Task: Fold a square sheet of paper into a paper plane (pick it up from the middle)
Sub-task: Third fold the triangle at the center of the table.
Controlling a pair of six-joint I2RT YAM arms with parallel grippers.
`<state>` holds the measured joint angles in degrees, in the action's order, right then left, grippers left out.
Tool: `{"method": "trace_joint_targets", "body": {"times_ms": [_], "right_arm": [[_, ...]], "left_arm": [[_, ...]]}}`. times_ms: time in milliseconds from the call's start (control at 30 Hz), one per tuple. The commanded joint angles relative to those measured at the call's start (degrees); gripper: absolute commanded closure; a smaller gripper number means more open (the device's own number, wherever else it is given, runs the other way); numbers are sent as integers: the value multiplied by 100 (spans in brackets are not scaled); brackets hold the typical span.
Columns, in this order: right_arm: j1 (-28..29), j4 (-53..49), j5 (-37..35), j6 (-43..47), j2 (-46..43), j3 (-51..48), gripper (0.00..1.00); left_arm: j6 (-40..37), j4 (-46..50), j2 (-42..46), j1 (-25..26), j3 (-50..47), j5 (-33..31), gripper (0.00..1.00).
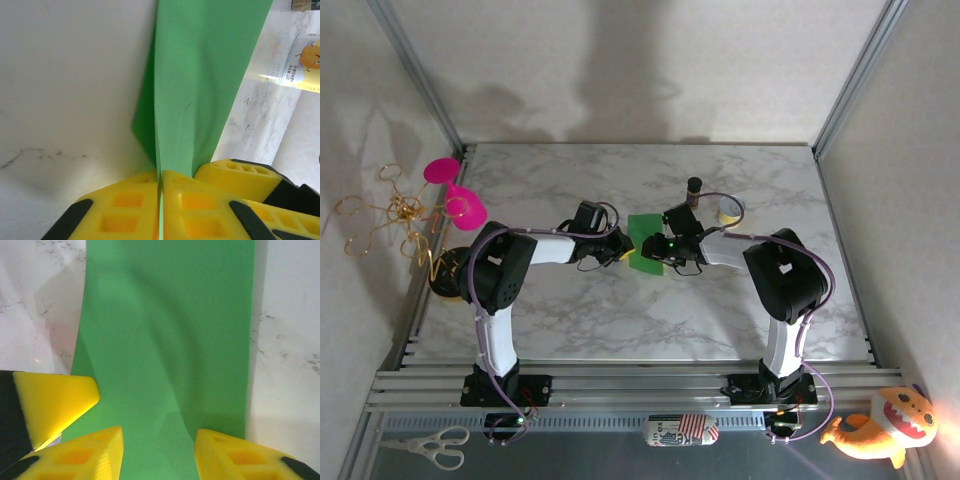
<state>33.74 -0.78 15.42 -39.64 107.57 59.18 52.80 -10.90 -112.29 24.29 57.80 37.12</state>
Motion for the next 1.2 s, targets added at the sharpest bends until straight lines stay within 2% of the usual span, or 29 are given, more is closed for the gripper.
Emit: {"method": "trace_joint_targets", "body": {"times_ms": [0, 133, 267, 467, 567, 833, 1033, 1167], "right_arm": [[-43, -33, -215, 439, -219, -196, 51], [-42, 240, -433, 1005, -652, -207, 42], [-34, 1106, -652, 1592, -1227, -696, 24], [286, 1746, -1594, 2636, -1504, -1130, 5], [552, 2265, -2007, 3138, -1537, -1469, 4], [1398, 3275, -2144, 4866, -1396, -2088, 5], [1616, 3329, -2476, 5304, -938, -1971, 9], [1640, 3517, -2647, 5451, -701, -1961, 16]], "left_arm": [[98, -42, 34, -67, 111, -20, 94], [211, -84, 118, -65, 67, -61, 98], [373, -160, 227, -65, -9, -135, 98], [521, -264, 235, -65, -72, -162, 99], [545, -262, 190, -66, -58, -128, 99], [566, -228, 190, -65, -23, -102, 100], [573, -210, 194, -63, -19, -83, 99], [570, -194, 190, -58, -23, -65, 100]]}}
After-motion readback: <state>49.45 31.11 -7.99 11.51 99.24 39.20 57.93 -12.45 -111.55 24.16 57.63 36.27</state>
